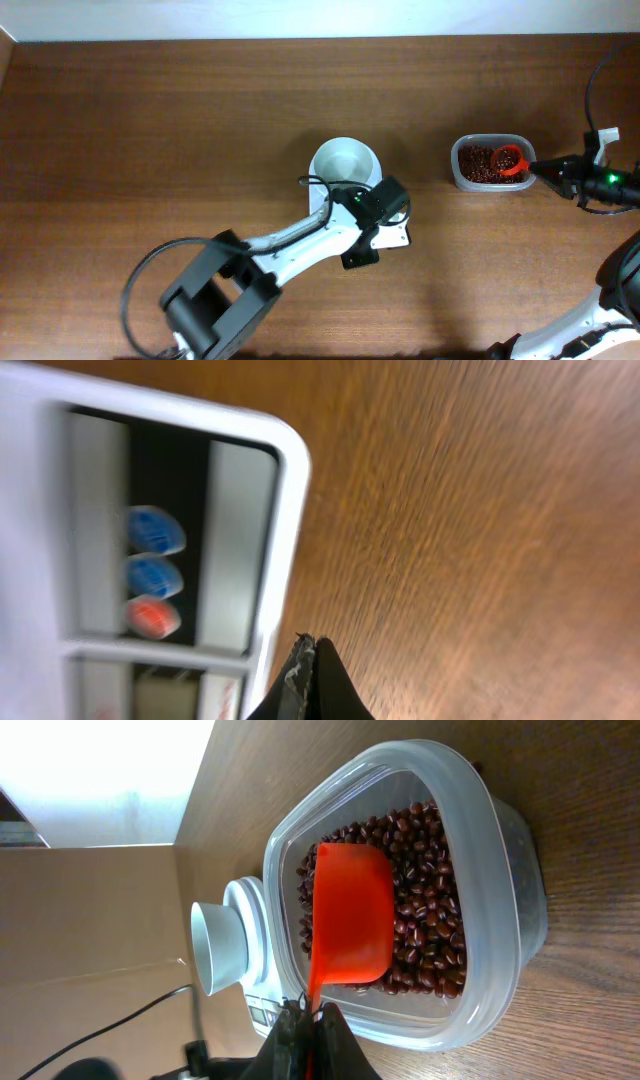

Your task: Scoop item into bowl and weigh 50g on scale

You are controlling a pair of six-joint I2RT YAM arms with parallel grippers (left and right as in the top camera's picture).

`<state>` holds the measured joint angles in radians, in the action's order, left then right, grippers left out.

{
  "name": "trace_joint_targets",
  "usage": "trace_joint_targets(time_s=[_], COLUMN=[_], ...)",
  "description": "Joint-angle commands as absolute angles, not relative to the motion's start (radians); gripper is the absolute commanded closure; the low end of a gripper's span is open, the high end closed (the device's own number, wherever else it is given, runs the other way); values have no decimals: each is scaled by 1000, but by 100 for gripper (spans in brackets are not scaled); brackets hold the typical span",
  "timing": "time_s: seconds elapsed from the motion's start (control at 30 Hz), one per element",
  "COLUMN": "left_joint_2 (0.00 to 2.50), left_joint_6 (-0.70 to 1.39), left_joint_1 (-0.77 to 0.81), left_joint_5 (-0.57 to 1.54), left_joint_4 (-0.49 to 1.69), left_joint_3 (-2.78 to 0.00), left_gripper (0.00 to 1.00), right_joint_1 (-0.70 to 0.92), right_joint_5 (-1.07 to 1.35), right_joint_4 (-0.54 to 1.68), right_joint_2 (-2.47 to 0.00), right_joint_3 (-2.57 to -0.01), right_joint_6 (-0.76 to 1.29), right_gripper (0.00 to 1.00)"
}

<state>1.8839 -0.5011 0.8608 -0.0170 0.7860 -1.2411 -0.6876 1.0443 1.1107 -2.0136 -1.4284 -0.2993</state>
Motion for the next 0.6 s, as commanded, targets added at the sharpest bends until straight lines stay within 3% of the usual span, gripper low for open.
trace_joint_targets(time_s=[0.0, 0.23, 0.57], left_joint_2=[1716, 1621, 1621], left_joint_6=[-424, -323, -262], left_joint_1=[849, 786, 576], left_joint_5=[-23, -23, -24], left_joint_4=[791, 855, 864], left_joint_3=[-1250, -1249, -1243], left_gripper=[100, 100, 89], right_joint_1=[-694, -694, -694], right_joint_5=[1054, 1054, 1053], right_joint_4=[1115, 1115, 1115], right_joint_2=[-2019, -2019, -2019], right_joint_3=[-1425, -1425, -1425], right_joint_6=[-318, -318, -318], right_gripper=[96, 96, 96])
